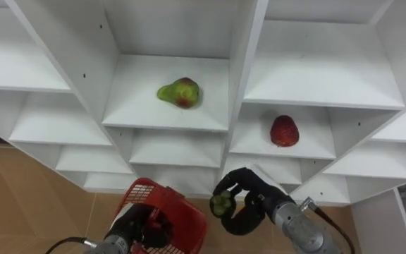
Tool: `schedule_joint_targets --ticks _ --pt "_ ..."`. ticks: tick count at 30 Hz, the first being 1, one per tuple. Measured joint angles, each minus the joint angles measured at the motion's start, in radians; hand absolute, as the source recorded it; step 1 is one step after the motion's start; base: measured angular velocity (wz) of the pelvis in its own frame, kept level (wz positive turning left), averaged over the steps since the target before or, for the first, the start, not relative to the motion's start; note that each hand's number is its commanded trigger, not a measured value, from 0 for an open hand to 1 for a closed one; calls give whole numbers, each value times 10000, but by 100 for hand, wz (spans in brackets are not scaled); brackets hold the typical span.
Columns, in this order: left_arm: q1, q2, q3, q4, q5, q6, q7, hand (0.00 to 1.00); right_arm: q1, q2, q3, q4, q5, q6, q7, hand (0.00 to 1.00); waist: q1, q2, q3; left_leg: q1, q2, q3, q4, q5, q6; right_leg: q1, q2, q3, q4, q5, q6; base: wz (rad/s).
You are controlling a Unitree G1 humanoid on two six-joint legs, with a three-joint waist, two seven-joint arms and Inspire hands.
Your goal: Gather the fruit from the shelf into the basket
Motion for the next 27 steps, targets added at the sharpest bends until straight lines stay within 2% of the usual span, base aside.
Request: schedule_joint_targets --ticks 7,14,18,27 --pt "-39 16 -631 -236 -12 -45 -185 100 -213 9 634 472 -13 -6 -43 100 26 76 16 -105 -7 -1 64 0 0 -71 17 -36 3 0 0 0" --pt "-41 -52 -903 -229 -8 -222 -429 100 -489 43 829 641 15 -30 52 100 54 180 38 -97 -4 0 64 2 0 -73 19 -51 7 1 -1 0" --pt "-45 -200 -929 -230 -1 -226 -523 100 -702 93 826 641 8 -35 22 100 225 180 39 -102 -3 3 66 2 0 -79 22 -68 5 4 -7 0" --pt "-261 -191 -999 -366 27 -242 -683 100 -859 125 982 639 13 -128 33 100 552 179 37 -161 -1 -25 72 3 0 -133 12 -151 3 5 -9 0"
